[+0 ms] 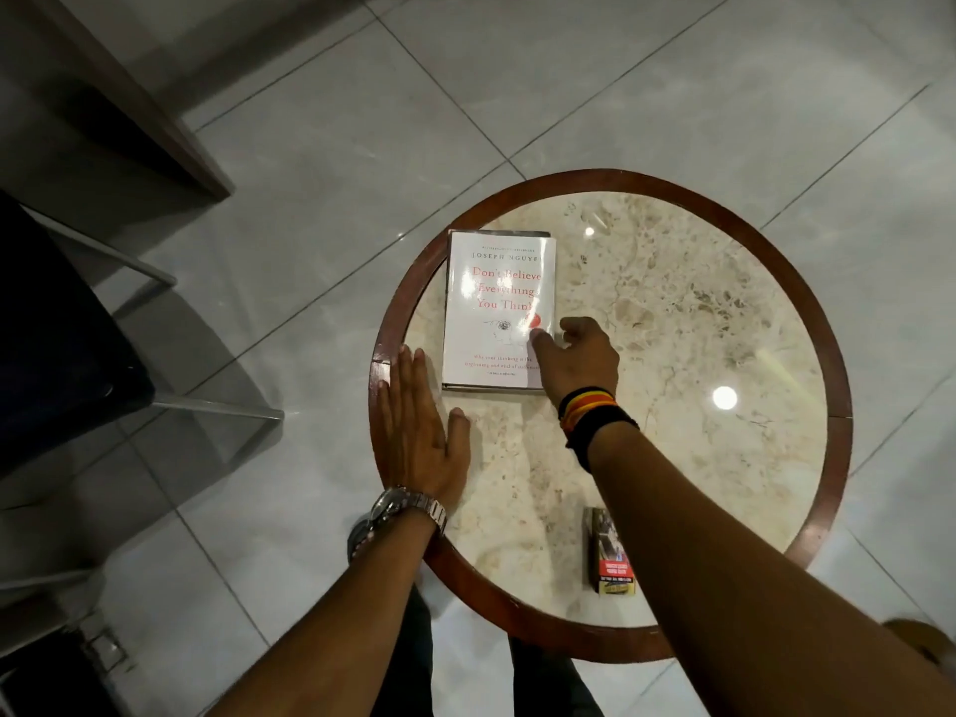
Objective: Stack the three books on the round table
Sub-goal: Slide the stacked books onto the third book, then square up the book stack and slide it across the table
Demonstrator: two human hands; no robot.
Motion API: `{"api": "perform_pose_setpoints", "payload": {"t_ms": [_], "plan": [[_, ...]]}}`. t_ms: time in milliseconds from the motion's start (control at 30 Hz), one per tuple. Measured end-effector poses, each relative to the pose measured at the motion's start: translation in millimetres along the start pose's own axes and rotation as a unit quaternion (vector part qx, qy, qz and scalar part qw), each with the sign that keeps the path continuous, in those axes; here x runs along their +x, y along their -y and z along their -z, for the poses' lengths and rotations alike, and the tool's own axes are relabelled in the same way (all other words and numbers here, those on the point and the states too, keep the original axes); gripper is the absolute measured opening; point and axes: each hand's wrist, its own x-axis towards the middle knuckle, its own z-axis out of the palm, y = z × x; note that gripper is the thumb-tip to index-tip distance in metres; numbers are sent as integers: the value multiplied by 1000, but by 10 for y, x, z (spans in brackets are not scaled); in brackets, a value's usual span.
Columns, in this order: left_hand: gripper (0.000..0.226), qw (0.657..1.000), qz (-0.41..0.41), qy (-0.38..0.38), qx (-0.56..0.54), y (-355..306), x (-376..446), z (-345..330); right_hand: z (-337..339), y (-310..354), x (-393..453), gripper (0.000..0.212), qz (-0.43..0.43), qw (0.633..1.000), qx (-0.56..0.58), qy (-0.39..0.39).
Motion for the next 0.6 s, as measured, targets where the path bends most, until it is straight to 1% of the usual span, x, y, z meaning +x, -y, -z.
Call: {"api": "perform_pose_setpoints", "payload": {"t_ms": [100, 133, 167, 233, 300, 367, 433, 500, 533, 567, 600], "plan": [[63, 992, 33, -45, -112, -267, 144, 264, 10, 73, 105, 56, -32, 997, 66, 20], [60, 988, 51, -38, -141, -361, 259, 295, 15, 100, 152, 55, -48, 995, 82, 27], [61, 983, 71, -19, -167, -459, 406, 302, 20, 133, 192, 54, -63, 993, 91, 36], [70, 969, 127, 21, -213, -633, 673, 269, 30, 181, 247, 53, -83, 991, 97, 49], [67, 957, 184, 48, -220, -801, 831, 232, 38, 193, 308, 42, -90, 989, 100, 58], [60, 951, 217, 54, -214, -948, 874, 244, 35, 182, 340, 31, -91, 988, 103, 64], [58, 942, 244, 62, -224, -979, 916, 252, 27, 160, 366, 33, -97, 988, 100, 70], [59, 917, 286, 84, -267, -948, 994, 300, 30, 128, 384, 33, -98, 986, 106, 84], [56, 903, 300, 88, -295, -922, 1038, 332, 32, 97, 407, 28, -99, 984, 116, 93], [47, 894, 304, 94, -316, -890, 1079, 360, 50, 66, 424, 22, -103, 981, 128, 102], [32, 894, 294, 104, -322, -896, 1092, 417, 90, 48, 414, 20, -110, 978, 141, 109]]}}
